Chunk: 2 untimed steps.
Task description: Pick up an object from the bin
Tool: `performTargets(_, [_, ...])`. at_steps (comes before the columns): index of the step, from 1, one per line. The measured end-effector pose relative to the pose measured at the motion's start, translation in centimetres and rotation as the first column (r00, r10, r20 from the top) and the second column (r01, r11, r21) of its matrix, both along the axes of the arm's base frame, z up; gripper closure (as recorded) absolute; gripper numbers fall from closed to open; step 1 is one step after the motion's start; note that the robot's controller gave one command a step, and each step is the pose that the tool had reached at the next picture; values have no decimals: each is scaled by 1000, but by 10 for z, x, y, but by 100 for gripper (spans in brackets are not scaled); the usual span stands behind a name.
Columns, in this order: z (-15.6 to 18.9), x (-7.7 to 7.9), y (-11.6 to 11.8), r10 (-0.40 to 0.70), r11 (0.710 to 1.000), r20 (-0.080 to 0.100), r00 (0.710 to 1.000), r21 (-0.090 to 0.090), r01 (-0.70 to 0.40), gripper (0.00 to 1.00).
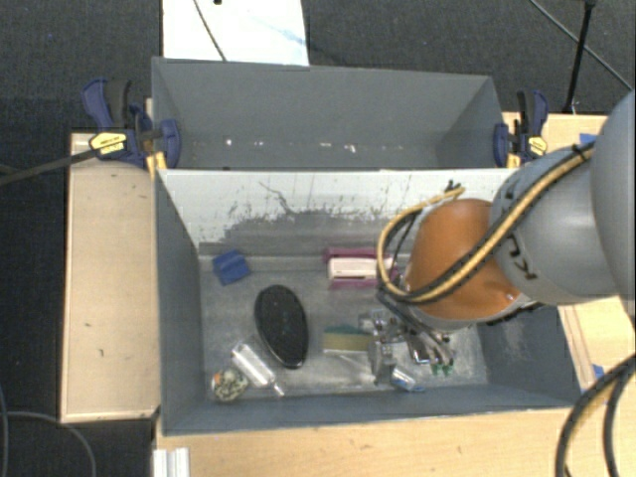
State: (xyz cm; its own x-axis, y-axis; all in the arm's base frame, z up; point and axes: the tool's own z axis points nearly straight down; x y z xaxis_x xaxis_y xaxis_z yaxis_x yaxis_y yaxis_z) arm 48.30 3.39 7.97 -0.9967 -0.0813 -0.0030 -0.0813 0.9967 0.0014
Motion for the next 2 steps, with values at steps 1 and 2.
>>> performTargets(1, [-3,5,-1,-88,996,6,996,-2,88,100])
performTargets(2, [250,-3,3,15,1000,9,1000,-1,-15,100])
